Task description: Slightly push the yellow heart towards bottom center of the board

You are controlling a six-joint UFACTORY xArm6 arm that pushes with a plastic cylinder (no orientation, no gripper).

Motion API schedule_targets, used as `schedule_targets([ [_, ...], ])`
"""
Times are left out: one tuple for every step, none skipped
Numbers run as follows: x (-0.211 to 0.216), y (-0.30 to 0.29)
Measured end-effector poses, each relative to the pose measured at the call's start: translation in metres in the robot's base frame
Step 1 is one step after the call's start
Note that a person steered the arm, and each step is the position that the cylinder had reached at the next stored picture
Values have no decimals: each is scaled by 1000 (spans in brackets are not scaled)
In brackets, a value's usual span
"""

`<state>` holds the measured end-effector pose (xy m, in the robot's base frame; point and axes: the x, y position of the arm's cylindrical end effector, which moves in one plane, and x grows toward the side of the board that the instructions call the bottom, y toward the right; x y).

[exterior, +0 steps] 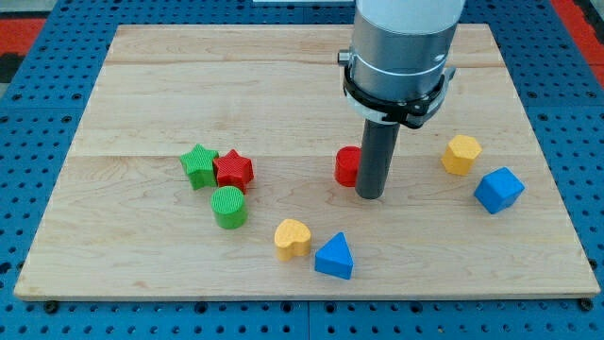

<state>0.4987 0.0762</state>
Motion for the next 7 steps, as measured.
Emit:
schedule_targets([
  [-33,10],
  [-42,-9],
  [-22,-73],
  [-22,-97],
  [-11,-87],
  [-1,-87],
  [7,-73],
])
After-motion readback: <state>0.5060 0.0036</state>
